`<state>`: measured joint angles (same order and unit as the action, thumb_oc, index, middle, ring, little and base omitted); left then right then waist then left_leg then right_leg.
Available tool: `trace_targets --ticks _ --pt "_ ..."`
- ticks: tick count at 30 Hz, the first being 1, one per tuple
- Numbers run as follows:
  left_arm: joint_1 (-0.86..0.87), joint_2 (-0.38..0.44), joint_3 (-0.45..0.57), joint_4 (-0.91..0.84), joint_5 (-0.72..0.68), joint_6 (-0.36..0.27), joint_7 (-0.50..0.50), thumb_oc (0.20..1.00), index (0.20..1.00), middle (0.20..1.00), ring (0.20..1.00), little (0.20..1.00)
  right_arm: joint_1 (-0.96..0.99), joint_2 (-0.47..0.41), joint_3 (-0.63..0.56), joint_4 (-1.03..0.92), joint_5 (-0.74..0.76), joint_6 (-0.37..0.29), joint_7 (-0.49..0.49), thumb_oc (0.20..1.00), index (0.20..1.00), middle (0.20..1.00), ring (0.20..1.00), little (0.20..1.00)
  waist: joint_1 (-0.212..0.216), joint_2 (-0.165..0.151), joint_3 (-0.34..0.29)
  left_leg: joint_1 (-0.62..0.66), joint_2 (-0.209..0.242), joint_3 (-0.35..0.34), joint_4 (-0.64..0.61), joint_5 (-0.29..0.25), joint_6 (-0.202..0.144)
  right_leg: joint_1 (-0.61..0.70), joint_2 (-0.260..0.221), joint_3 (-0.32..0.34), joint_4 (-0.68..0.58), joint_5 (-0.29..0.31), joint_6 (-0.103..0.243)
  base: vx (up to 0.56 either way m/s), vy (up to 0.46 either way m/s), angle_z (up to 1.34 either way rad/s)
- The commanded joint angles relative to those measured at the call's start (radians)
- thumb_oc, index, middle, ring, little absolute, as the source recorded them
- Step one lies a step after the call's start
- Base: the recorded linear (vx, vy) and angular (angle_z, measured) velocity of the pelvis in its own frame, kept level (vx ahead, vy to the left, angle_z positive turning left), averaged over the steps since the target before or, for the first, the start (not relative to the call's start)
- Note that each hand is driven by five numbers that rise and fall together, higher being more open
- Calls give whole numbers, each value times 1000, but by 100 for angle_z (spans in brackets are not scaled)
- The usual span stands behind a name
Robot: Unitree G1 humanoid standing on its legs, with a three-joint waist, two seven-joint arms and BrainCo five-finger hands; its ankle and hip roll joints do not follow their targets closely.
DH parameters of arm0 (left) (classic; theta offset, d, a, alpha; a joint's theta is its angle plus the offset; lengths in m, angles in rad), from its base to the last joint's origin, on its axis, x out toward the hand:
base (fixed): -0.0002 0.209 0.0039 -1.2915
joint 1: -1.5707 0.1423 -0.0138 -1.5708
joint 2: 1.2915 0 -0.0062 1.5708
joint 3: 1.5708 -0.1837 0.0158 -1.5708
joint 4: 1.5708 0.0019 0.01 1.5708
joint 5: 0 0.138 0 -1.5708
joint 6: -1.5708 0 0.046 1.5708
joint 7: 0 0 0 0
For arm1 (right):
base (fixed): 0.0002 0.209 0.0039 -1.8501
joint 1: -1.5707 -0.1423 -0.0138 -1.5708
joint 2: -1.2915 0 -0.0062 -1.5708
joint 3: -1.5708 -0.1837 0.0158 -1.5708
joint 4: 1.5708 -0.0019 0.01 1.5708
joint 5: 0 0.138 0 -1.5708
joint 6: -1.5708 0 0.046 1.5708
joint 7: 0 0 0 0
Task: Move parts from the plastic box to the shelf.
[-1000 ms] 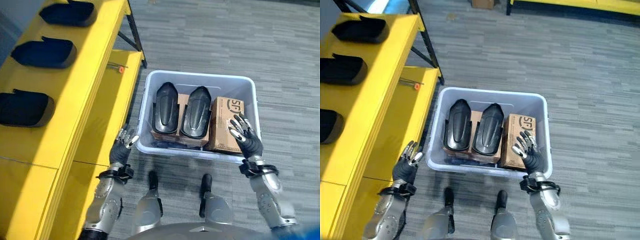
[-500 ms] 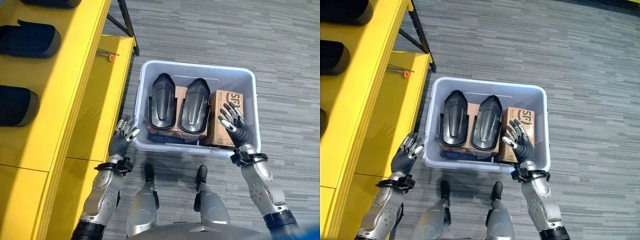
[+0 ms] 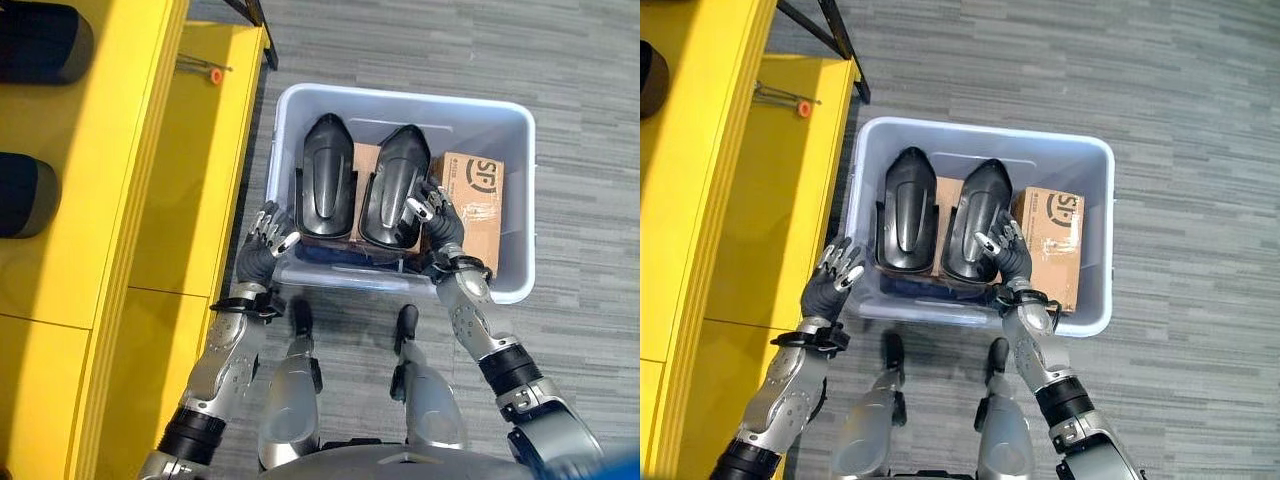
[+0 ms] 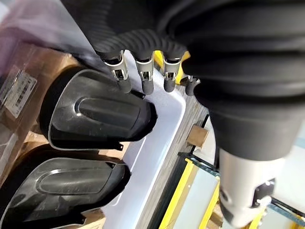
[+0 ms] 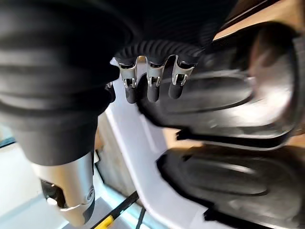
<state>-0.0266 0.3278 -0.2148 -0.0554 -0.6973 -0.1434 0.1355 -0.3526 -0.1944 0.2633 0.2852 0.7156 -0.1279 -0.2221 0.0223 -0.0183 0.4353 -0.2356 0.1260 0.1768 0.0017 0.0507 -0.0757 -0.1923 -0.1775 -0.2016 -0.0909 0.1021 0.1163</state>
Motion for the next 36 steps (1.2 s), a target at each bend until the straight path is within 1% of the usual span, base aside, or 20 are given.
trace_targets --ticks 1,4,5,7,9,14,23,30,31,36 --pt "-3 15 -7 -60 -21 -77 19 1000 1000 1000 1000 1000 -35 34 -8 -20 21 -76 -26 1000 1000 1000 1000 1000 11 -2 -25 -28 59 -10 39 23 -26 -14 -50 -37 35 -11 38 0 0 0" --pt "-28 11 -27 -53 -19 -88 38 1000 1000 1000 1000 1000 -52 37 -17 -20 -12 -93 -58 1000 1000 1000 1000 1000 5 8 4 -45 56 -15 47 23 -24 -33 -55 -36 53 -16 35 0 0 0" --pt "-44 7 -37 -50 -15 -95 51 1000 1000 1000 1000 1000 -58 34 -23 -35 -50 -107 -83 1000 1000 1000 1000 1000 -1 13 19 -58 53 -13 51 22 -23 -49 -58 -33 62 -16 36 0 0 0" --pt "-54 2 -39 -42 -7 -100 63 1000 1000 1000 1000 1000 -44 25 -43 -69 -104 -121 -107 1000 1000 1000 1000 1000 -13 16 37 -77 49 -11 59 22 -22 -69 -61 -30 69 -13 38 -17 11 0" --pt "-58 3 -39 -38 -5 -101 67 1000 1000 1000 1000 1000 -29 22 -48 -81 -122 -120 -114 1000 1000 1000 1000 1000 -18 15 43 -84 48 -9 61 21 -21 -78 -62 -28 72 -11 39 0 0 0" --pt "-62 2 -34 -39 1 -105 80 1000 1000 1000 1000 1000 17 27 -56 -125 -121 -136 -114 1000 1000 1000 1000 1000 -35 6 53 -100 46 1 64 19 -20 -101 -63 -20 71 -2 42 -4 3 -2" --pt "-68 6 -35 -47 19 -112 95 1000 1000 1000 1000 1000 52 23 -43 -172 -119 -151 -100 1000 1000 1000 1000 1000 -51 -5 62 -111 47 7 64 15 -19 -121 -62 -10 74 1 41 6 4 -5" --pt "-66 15 -26 -66 18 -121 107 1000 1000 1000 1000 1000 28 24 -36 -146 -130 -149 -121 1000 1000 1000 1000 1000 -50 2 69 -129 43 6 61 18 -19 -142 -61 -10 78 2 42 16 -1 -1" --pt "-66 15 -30 -67 17 -121 108 1000 1000 1000 1000 1000 19 26 -32 -129 -130 -148 -128 1000 1000 1000 1000 1000 -47 8 69 -119 43 1 61 -3 -26 -133 -59 -9 81 -15 49 76 7 0" --pt "-77 14 -47 -69 21 -124 107 1000 1000 1000 1000 1000 -23 32 -23 -73 -135 -141 -148 1000 1000 1000 1000 1000 -41 13 80 -130 40 -3 66 -6 -25 -145 -61 -6 89 -15 47 14 1 0"
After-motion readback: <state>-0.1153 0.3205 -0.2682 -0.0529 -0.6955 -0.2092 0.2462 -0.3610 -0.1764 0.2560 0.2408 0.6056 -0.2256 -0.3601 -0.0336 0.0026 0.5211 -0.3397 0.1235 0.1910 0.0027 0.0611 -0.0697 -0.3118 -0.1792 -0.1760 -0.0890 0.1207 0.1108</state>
